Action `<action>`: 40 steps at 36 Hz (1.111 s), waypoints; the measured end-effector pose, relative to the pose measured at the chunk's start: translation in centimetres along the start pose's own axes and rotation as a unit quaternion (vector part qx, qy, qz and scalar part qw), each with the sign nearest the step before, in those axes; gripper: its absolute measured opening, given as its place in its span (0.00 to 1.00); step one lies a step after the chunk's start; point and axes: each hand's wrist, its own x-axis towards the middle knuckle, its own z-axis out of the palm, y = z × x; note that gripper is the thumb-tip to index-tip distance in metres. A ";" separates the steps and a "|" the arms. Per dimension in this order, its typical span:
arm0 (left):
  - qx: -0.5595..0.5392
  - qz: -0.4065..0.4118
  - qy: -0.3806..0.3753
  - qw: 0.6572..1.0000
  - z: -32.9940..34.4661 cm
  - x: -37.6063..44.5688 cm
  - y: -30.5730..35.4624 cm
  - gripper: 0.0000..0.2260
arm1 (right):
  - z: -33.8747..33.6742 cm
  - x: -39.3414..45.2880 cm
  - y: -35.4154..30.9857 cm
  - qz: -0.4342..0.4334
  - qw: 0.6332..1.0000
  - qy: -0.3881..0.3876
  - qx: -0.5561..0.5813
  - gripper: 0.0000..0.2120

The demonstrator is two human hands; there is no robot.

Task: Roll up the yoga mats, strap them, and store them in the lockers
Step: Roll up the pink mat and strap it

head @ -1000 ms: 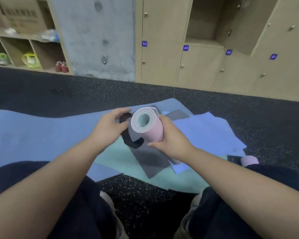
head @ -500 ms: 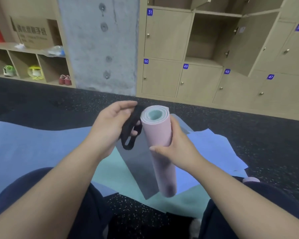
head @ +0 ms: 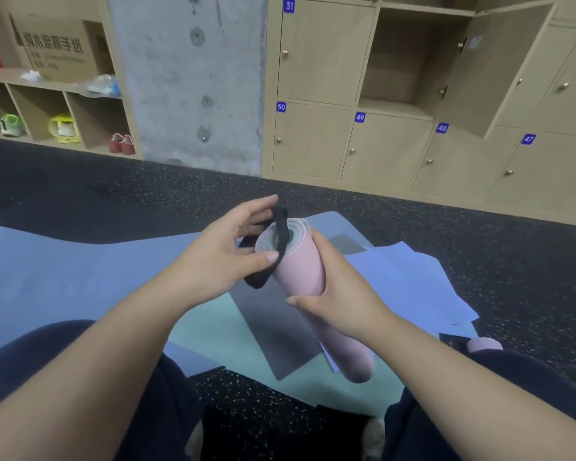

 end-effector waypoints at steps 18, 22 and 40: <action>-0.041 -0.010 -0.040 0.998 0.9 -0.8 0.1 0.33 | -0.3 -0.5 0.0 0.006 1.000 -0.005 0.031 0.48; -0.067 0.005 0.027 0.997 1.4 -0.7 -0.2 0.35 | -0.3 -0.6 -0.1 0.004 0.999 -0.003 0.041 0.46; 0.115 -0.053 0.002 0.992 1.7 -2.2 -0.3 0.54 | 1.7 -1.6 -0.8 -0.037 0.995 -0.052 -0.072 0.49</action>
